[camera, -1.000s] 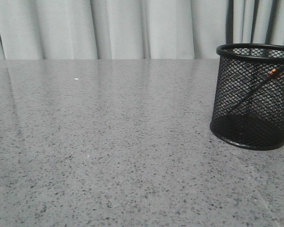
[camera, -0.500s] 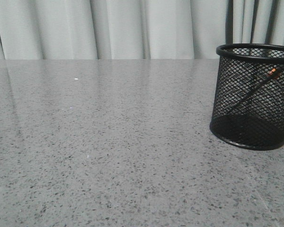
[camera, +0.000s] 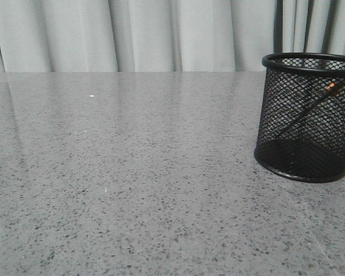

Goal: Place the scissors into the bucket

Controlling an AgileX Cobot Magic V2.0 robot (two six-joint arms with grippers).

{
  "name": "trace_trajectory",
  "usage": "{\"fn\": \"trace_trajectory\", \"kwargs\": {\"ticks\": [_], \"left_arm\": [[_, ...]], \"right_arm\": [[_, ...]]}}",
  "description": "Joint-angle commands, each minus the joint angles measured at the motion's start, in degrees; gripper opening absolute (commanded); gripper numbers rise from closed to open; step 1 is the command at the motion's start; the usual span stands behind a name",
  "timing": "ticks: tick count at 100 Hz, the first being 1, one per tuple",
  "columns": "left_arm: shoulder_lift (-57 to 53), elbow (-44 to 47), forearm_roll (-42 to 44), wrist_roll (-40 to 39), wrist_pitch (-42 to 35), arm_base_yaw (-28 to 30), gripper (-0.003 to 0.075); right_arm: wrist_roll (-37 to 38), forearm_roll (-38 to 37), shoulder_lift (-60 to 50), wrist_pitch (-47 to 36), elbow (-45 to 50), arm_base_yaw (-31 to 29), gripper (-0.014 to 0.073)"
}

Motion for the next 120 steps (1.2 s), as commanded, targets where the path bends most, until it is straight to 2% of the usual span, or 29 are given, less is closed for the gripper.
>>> {"fn": "trace_trajectory", "kwargs": {"ticks": [1, 43, 49, 56, 73, 80, 87, 94, 103, 120], "left_arm": [[-1.4, 1.6, -0.5, -0.2, -3.3, 0.1, -0.0021], [-1.4, 1.6, -0.5, -0.2, -3.3, 0.1, -0.0021], [-1.4, 1.6, -0.5, -0.2, -3.3, 0.1, -0.0021], [-1.4, 1.6, -0.5, -0.2, -3.3, 0.1, -0.0021], [-1.4, 1.6, -0.5, -0.2, -3.3, 0.1, -0.0021], [-1.4, 1.6, -0.5, -0.2, -3.3, 0.1, -0.0021], [-1.4, 1.6, -0.5, -0.2, -3.3, 0.1, -0.0021], [-1.4, 1.6, -0.5, -0.2, -3.3, 0.1, -0.0021], [-1.4, 1.6, -0.5, -0.2, -3.3, 0.1, -0.0021], [-1.4, 1.6, -0.5, -0.2, -3.3, 0.2, -0.0021]], "right_arm": [[-0.5, -0.2, 0.7, -4.2, -1.1, -0.3, -0.0065], [-0.5, -0.1, 0.5, -4.1, 2.9, -0.3, -0.0065], [-0.5, -2.1, 0.5, -5.0, 4.7, -0.7, -0.0065], [-0.5, -3.7, 0.5, -11.5, 8.5, -1.6, -0.0065], [-0.5, -4.5, 0.8, -41.2, 24.2, -7.3, -0.0065], [-0.3, -4.4, 0.8, -49.5, 31.2, -10.7, -0.0065], [-0.3, -4.2, 0.8, -53.4, 36.3, -13.8, -0.0065], [-0.3, -3.8, 0.1, -45.4, 35.7, -16.5, -0.0065], [-0.3, -3.0, -0.6, -41.7, 36.2, -19.0, -0.0065], [-0.3, -3.0, -0.9, -30.1, 36.2, -19.6, -0.0065]]}}
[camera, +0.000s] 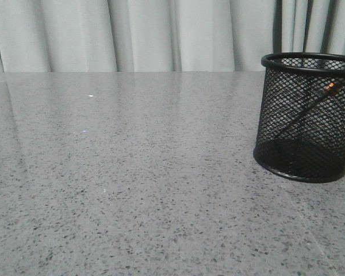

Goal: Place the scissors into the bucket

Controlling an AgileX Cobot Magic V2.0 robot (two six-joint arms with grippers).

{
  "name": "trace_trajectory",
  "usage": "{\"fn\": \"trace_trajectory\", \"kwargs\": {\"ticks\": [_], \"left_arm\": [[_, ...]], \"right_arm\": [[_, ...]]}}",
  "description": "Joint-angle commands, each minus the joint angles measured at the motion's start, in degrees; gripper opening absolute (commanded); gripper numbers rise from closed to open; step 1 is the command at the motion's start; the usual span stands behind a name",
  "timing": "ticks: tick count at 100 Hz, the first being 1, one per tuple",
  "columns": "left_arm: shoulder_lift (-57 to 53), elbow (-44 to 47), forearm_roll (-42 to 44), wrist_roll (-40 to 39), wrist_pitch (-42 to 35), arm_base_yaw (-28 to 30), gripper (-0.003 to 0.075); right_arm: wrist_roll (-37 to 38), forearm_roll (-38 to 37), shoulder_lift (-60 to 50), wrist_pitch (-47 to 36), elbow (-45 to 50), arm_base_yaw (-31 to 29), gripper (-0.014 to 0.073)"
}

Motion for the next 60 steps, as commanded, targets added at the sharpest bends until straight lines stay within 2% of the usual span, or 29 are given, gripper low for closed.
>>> {"fn": "trace_trajectory", "kwargs": {"ticks": [1, 60], "left_arm": [[-1.4, 1.6, -0.5, -0.2, -3.4, 0.1, -0.0021], [-1.4, 1.6, -0.5, -0.2, -3.4, 0.1, -0.0021]], "right_arm": [[-0.3, 0.0, -0.9, 1.2, 1.0, -0.4, -0.0065], [-0.3, 0.0, -0.9, 0.7, 1.0, -0.4, -0.0065]]}}
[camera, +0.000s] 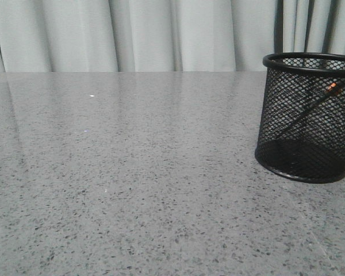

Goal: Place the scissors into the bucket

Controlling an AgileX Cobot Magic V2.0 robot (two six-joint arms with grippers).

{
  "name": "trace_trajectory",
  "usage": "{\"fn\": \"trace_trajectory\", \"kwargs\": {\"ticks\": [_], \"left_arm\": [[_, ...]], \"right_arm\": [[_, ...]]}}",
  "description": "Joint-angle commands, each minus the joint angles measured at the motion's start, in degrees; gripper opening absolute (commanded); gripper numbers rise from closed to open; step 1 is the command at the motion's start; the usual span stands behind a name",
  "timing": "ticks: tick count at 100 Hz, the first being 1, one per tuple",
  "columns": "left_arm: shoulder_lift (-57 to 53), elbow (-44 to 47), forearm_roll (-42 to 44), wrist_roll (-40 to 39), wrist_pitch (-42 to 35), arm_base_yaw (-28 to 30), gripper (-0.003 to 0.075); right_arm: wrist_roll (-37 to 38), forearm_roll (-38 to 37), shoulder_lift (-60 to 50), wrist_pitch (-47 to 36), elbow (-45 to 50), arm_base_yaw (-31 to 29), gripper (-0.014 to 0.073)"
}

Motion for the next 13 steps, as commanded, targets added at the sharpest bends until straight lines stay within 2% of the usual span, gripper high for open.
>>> {"fn": "trace_trajectory", "kwargs": {"ticks": [1, 13], "left_arm": [[-1.4, 1.6, -0.5, -0.2, -3.4, 0.1, -0.0021], [-1.4, 1.6, -0.5, -0.2, -3.4, 0.1, -0.0021]], "right_arm": [[-0.3, -0.1, -0.9, -1.7, 1.1, -0.3, -0.0065], [-0.3, -0.1, -0.9, -1.7, 1.1, -0.3, -0.0065]]}}
